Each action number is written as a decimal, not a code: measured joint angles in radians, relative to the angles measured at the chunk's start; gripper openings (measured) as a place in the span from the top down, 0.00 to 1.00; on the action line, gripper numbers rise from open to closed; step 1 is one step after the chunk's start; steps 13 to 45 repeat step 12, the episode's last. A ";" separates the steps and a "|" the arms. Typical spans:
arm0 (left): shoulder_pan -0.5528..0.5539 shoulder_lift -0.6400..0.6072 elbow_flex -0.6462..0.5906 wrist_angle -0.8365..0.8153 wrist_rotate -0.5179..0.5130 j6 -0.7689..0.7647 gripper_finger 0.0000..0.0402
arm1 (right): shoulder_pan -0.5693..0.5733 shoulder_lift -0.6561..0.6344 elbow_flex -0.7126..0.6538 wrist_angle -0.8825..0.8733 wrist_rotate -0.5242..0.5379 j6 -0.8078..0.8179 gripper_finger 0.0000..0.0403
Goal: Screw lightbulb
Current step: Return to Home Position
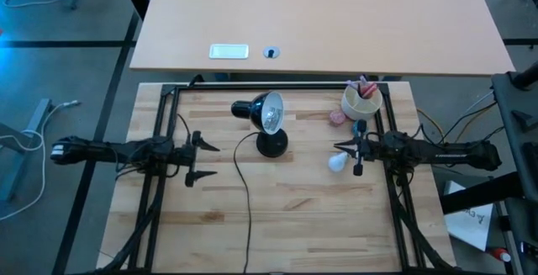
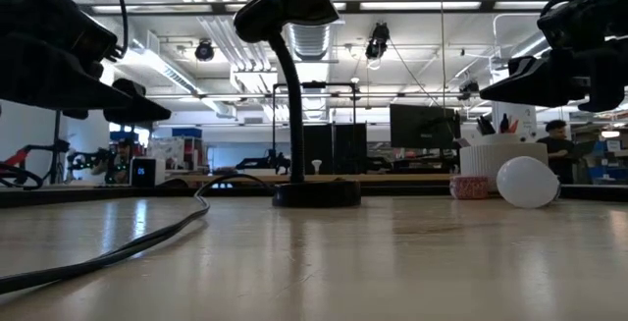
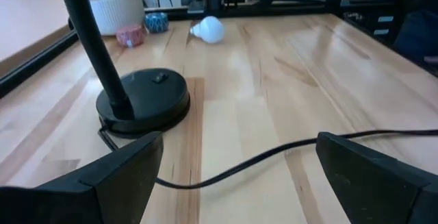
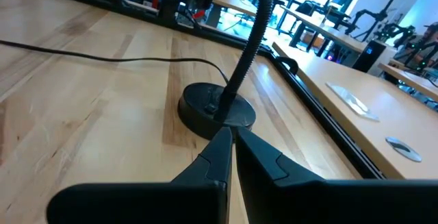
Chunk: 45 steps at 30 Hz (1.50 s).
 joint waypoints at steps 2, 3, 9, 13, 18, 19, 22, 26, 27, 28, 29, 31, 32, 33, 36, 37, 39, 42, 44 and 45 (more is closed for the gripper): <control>0.000 0.012 0.000 0.001 0.000 0.000 0.07 | 0.000 0.000 0.000 0.000 0.000 0.000 0.97; 0.000 0.017 0.000 0.001 0.000 0.000 0.07 | 0.000 0.000 0.000 0.000 0.000 0.000 0.97; 0.000 0.048 0.000 0.000 0.000 0.000 0.07 | 0.000 0.000 0.000 0.000 0.000 0.000 0.97; 0.000 0.062 0.000 0.000 0.000 0.000 0.07 | 0.000 0.000 0.000 0.000 0.000 0.000 0.97; 0.000 0.062 0.000 0.000 0.000 0.000 0.07 | 0.000 0.000 0.000 0.000 0.000 0.000 0.97; 0.000 0.062 0.000 0.000 0.000 0.000 0.07 | 0.000 0.000 0.000 0.000 0.000 0.000 0.97; 0.000 0.062 0.000 0.000 0.000 0.000 0.07 | 0.000 0.000 0.000 0.000 0.000 0.000 0.97; 0.000 0.062 0.000 0.000 0.000 0.000 0.07 | 0.000 0.000 0.000 0.000 0.000 0.000 0.97; 0.000 0.062 0.000 0.000 0.000 0.000 0.07 | 0.000 0.000 0.000 0.000 0.000 0.000 0.97; 0.000 0.062 0.000 0.000 0.000 0.000 0.07 | 0.000 0.000 0.000 0.000 0.000 0.000 0.97; 0.000 0.062 0.000 0.000 0.000 0.000 0.07 | 0.000 0.000 0.000 0.000 0.000 0.000 0.97; 0.000 0.062 0.000 0.000 0.000 0.000 0.07 | 0.000 0.000 0.000 0.000 0.000 0.000 0.97; 0.000 0.062 0.000 0.000 0.000 0.000 0.07 | 0.000 0.000 0.000 0.000 0.000 0.000 0.97; 0.000 0.062 0.000 0.000 0.000 0.000 0.07 | 0.000 0.000 0.000 0.000 0.000 0.000 0.97; 0.000 0.062 0.000 0.000 0.000 0.000 0.07 | 0.000 0.000 0.000 0.000 0.000 0.000 0.97; 0.000 0.062 0.000 0.000 0.000 0.000 0.07 | 0.000 0.000 0.000 0.000 0.000 0.000 0.97; 0.000 0.062 0.000 0.000 0.000 0.000 0.07 | 0.000 0.000 0.000 0.000 0.000 0.000 0.97; 0.000 0.062 0.000 0.000 0.000 0.000 0.07 | 0.000 0.000 0.000 0.000 0.000 0.000 0.97; 0.000 0.062 0.000 0.000 0.000 0.000 0.07 | 0.000 0.000 0.000 0.000 0.000 0.000 0.97; 0.000 0.062 0.000 0.000 0.000 0.000 0.07 | 0.000 0.000 0.000 0.000 0.000 0.000 0.97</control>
